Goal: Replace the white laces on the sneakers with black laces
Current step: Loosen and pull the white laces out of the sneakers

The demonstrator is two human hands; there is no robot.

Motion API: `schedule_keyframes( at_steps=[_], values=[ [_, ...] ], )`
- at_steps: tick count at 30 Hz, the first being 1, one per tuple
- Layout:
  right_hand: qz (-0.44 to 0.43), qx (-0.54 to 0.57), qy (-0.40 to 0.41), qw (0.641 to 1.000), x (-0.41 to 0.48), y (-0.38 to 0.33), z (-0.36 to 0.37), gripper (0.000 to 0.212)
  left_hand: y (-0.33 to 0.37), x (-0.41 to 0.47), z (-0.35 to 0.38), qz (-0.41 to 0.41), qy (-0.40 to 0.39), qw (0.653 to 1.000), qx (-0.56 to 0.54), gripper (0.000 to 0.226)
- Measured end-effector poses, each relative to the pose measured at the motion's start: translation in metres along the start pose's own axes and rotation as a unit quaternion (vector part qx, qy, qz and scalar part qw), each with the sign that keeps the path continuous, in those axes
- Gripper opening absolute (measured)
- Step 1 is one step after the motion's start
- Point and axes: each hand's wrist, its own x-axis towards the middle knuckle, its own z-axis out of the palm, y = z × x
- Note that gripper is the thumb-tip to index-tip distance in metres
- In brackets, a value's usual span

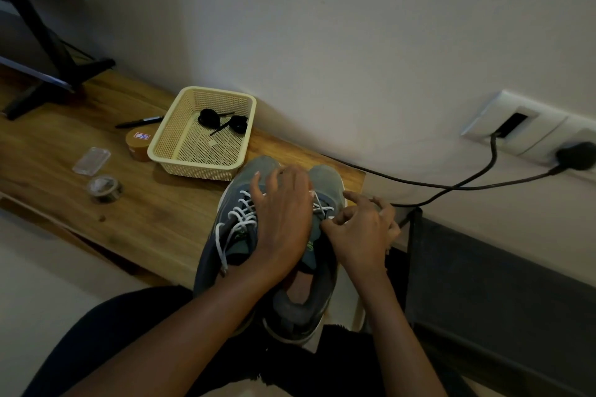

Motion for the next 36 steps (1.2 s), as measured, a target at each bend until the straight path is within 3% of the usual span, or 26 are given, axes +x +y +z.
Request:
schedule_keyframes(
  at_steps=[3,6,8,12,15,19,22,25,28,33,36],
  values=[
    [-0.004,0.019,0.012,1.000,0.001,0.003,0.003,0.030,0.002,0.000,-0.004,0.049,-0.064,0.997,0.007,0.032],
    [-0.007,0.034,0.022,0.999,0.003,0.007,0.007,0.055,0.002,0.000,-0.009,0.099,-0.125,0.987,0.036,0.027],
    [-0.016,0.031,0.032,0.999,0.005,0.009,0.009,0.059,0.001,0.000,-0.009,0.085,-0.126,0.987,0.051,0.024],
    [-0.030,0.013,0.038,0.999,0.003,0.007,0.008,0.046,0.000,0.000,-0.005,0.064,-0.120,0.988,0.067,0.016],
    [-0.021,0.001,0.030,0.999,0.001,0.004,0.005,0.031,-0.003,0.001,0.003,0.029,-0.031,0.998,0.034,0.015],
    [-0.011,0.000,0.019,1.000,0.001,0.003,0.004,0.034,-0.002,0.001,0.002,-0.025,0.025,0.999,-0.042,0.019],
    [-0.015,0.014,0.027,0.999,0.001,0.004,0.006,0.030,0.001,0.000,-0.001,0.020,-0.027,0.999,-0.037,0.021],
    [-0.011,0.038,0.019,0.999,0.001,0.005,0.005,0.040,0.001,0.000,-0.006,0.072,-0.105,0.992,0.012,0.023],
    [-0.017,0.042,0.021,0.999,0.000,0.004,0.003,0.040,-0.001,-0.001,-0.007,0.059,-0.137,0.987,0.052,0.024],
    [-0.023,0.045,0.023,0.998,0.000,0.004,0.002,0.054,0.001,0.000,-0.007,0.052,-0.148,0.986,0.059,0.020],
    [-0.015,0.046,0.024,0.999,-0.001,0.002,0.001,0.033,0.000,-0.001,0.000,0.028,-0.086,0.996,0.009,0.016]
  ],
)
